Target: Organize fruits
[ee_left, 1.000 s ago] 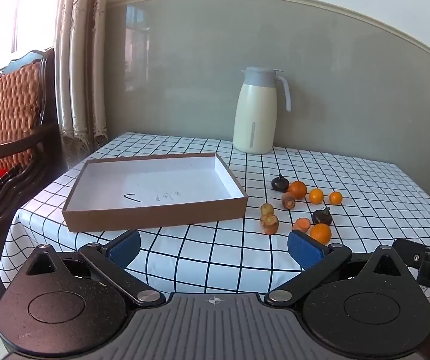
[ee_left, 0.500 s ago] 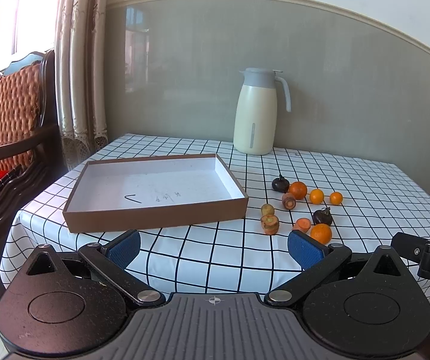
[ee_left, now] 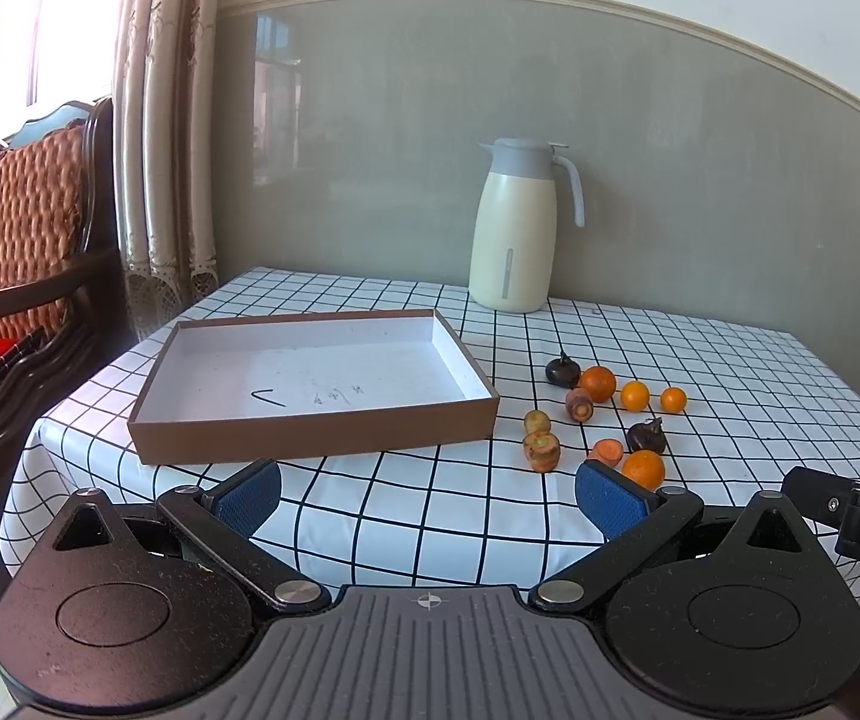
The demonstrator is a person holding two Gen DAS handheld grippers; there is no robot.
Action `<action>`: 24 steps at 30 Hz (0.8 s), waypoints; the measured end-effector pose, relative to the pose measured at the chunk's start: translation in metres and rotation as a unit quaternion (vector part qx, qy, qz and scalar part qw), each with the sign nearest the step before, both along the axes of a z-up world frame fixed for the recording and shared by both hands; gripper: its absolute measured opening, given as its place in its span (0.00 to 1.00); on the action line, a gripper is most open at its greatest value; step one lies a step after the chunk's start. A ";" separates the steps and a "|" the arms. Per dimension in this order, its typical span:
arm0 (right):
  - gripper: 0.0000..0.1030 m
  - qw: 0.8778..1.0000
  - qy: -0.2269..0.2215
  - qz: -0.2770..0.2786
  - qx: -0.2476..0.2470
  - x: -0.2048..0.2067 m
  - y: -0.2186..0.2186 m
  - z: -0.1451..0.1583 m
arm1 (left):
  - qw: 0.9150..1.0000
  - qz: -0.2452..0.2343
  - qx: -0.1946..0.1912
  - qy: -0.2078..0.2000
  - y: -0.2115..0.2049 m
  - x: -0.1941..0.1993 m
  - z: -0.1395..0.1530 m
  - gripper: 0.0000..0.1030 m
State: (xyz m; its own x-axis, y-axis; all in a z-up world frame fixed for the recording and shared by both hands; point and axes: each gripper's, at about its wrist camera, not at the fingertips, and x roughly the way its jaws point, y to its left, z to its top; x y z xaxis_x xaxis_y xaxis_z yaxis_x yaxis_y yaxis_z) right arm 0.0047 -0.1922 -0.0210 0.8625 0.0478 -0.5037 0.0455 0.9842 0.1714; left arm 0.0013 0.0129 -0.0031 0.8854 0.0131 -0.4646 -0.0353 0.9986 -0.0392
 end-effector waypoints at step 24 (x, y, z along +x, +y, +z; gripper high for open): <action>0.94 1.000 0.001 0.004 -0.002 0.003 0.002 0.003 | 1.000 0.005 -0.001 -0.005 0.003 -0.002 -0.003 1.00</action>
State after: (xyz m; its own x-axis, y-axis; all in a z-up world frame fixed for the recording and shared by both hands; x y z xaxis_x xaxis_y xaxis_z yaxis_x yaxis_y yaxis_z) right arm 0.0082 -0.1907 -0.0182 0.8609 0.0521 -0.5061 0.0383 0.9853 0.1665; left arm -0.0011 0.0163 -0.0056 0.8897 0.0216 -0.4560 -0.0458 0.9981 -0.0422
